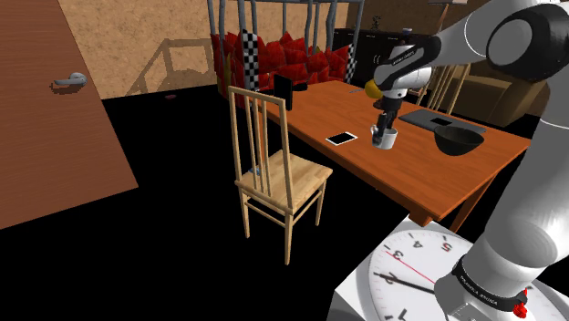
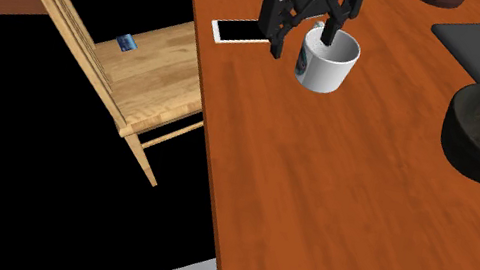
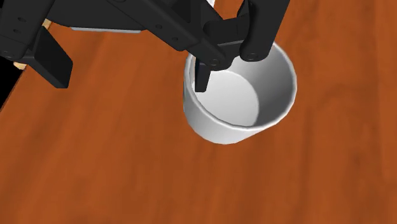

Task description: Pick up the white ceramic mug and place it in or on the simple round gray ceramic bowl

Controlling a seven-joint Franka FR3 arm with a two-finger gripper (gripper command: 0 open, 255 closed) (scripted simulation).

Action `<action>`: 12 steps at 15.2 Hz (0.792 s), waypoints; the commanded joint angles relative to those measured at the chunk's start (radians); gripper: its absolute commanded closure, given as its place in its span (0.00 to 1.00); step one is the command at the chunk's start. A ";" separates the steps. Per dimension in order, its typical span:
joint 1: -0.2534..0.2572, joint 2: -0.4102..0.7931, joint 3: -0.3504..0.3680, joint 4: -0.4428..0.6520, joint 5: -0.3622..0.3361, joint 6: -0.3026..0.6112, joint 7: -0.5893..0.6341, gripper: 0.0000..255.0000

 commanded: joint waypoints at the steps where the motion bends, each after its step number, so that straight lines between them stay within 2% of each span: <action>1: -0.021 0.077 -0.002 0.069 0.035 0.010 -0.041 0.00; 3: -0.044 0.143 0.002 0.133 0.064 0.014 -0.072 0.00; 12: -0.057 0.196 0.013 0.097 0.091 0.098 -0.089 0.00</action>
